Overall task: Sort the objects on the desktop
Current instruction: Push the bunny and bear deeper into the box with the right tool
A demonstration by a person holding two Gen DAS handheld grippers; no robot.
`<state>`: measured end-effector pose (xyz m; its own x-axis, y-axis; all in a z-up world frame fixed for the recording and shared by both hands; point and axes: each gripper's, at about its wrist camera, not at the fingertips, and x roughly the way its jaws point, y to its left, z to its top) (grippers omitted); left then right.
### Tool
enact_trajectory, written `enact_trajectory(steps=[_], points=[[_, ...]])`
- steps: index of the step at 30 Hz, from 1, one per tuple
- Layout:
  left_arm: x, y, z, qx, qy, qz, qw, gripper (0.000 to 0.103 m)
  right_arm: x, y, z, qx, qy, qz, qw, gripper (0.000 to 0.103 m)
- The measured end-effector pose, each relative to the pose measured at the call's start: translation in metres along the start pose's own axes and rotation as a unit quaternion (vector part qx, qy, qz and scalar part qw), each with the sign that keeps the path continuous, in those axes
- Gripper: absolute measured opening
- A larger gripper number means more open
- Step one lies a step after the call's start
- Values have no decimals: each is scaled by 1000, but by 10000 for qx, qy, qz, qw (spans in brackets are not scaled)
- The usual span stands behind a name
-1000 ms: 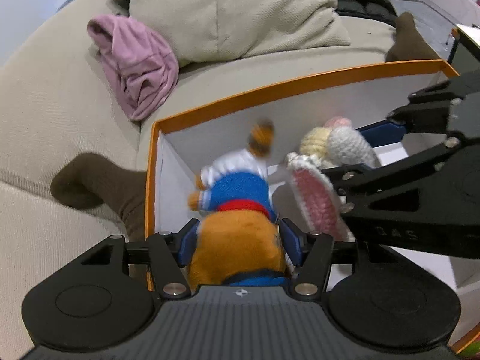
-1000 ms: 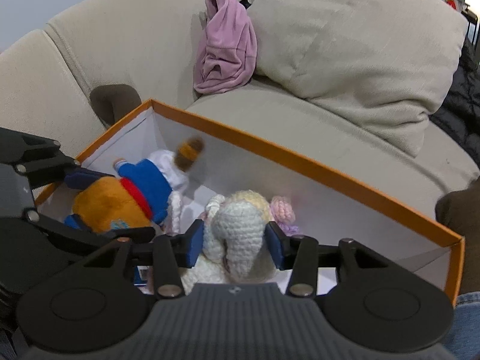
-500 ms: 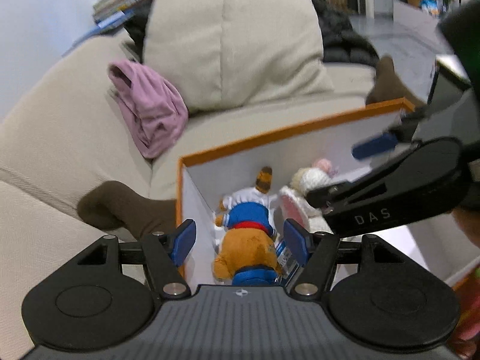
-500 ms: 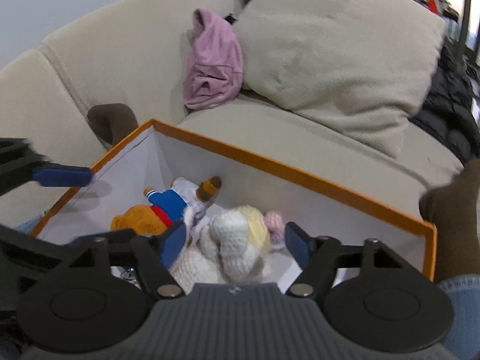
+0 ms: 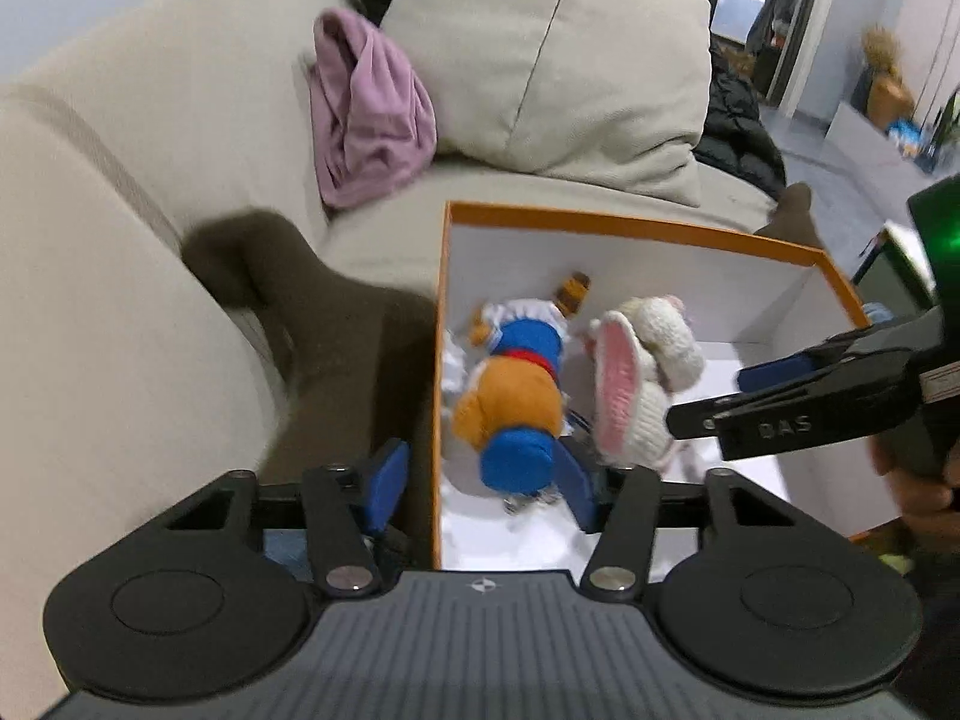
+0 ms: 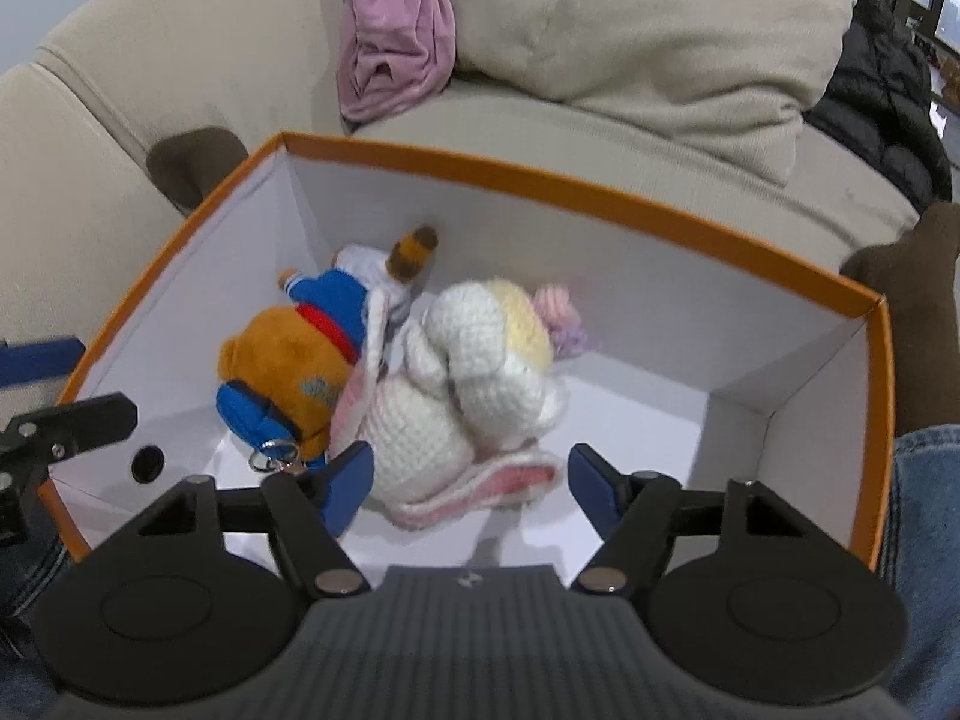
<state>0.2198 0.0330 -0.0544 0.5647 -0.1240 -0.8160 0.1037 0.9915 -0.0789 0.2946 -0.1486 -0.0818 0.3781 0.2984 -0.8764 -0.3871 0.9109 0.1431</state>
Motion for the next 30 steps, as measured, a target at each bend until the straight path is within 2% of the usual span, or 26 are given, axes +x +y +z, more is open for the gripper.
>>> enact_trajectory(steps=[2,9,13,15,18,23,25,27,30], points=[[5,4,-3,-124,79,-71,9999,42,6,-1,1,59,120,10,9999,60],[10,12,-9,-229,-4,-72,9997,27,22,-5,14,340,463,160,9982,58],[9,17,-13,-369,-68,-160,9992,23,27,-6,20,360,549,268,9975,56],[8,19,-14,-427,-101,-180,9989,22,28,-5,21,295,536,464,9970,41],[8,16,-14,-381,-132,-140,9991,22,30,-2,22,213,504,684,9962,25],[7,20,-17,-491,-151,-229,9984,22,30,4,26,139,504,625,9967,27],[7,22,-17,-549,-164,-266,9980,22,23,2,27,237,505,508,9971,35],[7,21,-17,-538,-176,-244,9981,22,18,-6,29,673,552,620,9943,56],[8,19,-17,-494,-196,-201,9984,22,20,-13,34,1282,582,689,9876,59]])
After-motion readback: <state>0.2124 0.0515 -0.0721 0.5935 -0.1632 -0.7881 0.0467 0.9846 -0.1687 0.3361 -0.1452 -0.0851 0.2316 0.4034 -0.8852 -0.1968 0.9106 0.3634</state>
